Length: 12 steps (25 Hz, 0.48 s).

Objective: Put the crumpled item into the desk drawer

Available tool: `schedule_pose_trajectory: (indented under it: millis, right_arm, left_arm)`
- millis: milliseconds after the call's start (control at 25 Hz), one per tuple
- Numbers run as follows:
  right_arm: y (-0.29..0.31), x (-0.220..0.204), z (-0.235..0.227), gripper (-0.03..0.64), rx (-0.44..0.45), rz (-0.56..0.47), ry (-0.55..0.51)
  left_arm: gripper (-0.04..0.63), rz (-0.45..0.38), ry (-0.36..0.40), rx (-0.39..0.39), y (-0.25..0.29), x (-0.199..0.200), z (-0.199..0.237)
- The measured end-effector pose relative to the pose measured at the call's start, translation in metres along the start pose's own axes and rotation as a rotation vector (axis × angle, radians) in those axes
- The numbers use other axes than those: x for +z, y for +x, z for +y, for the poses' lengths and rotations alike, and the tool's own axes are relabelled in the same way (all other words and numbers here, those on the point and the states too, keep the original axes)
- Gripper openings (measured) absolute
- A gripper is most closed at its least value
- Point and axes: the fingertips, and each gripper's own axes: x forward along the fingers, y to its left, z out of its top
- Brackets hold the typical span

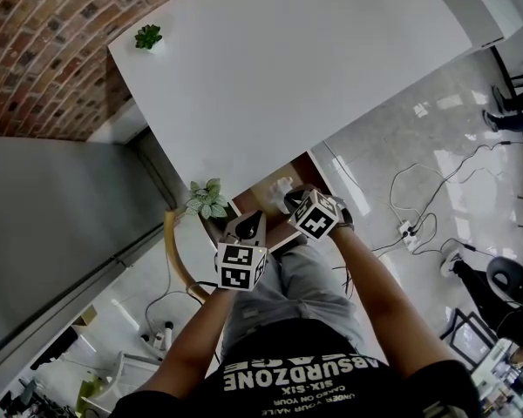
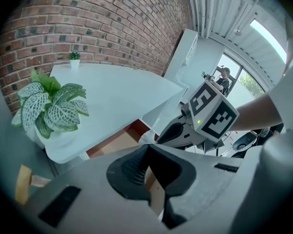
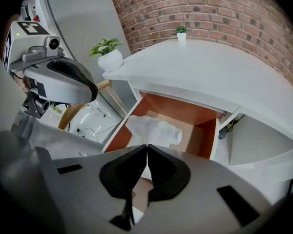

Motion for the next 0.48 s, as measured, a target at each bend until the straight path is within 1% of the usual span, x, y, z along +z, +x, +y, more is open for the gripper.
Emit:
schedule_pose_trajectory:
  millis: [480]
  right_arm:
    - [0.016,-0.002,-0.003,0.002,0.011,0.027,-0.027]
  left_arm:
    - [0.005,0.023,0.001,-0.011,0.012,-0.006,0.007]
